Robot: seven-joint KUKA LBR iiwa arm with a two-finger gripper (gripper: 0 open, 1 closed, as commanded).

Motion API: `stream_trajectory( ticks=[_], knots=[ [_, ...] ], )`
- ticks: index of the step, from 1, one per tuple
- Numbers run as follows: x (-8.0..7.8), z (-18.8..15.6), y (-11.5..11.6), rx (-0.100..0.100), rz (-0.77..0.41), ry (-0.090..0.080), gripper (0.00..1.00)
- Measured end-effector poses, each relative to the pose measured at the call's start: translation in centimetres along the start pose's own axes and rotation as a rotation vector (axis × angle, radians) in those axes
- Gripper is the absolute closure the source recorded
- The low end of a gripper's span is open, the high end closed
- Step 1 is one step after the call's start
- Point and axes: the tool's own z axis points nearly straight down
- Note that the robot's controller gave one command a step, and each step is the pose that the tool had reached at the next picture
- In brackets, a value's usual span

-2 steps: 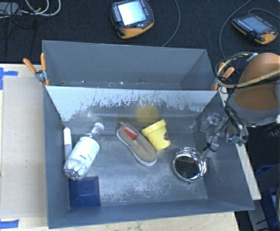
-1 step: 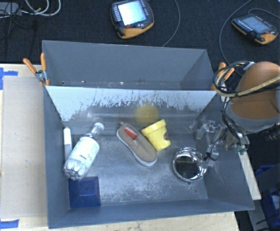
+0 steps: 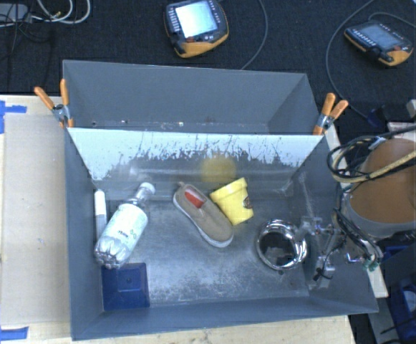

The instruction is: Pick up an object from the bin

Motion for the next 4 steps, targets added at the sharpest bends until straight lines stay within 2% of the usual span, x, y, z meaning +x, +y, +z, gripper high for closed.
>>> stream_trajectory(
  ticks=[1,2,3,4],
  knots=[
    [-3.4,-0.7,0.4,0.0,0.233,-0.001,0.0],
    [-5.1,2.1,-0.5,-0.001,0.322,0.0,0.0],
    [-3.9,4.0,0.2,-0.009,0.422,0.001,0.0],
    [-3.2,4.0,0.1,-0.017,0.466,-0.001,0.0]
  ],
)
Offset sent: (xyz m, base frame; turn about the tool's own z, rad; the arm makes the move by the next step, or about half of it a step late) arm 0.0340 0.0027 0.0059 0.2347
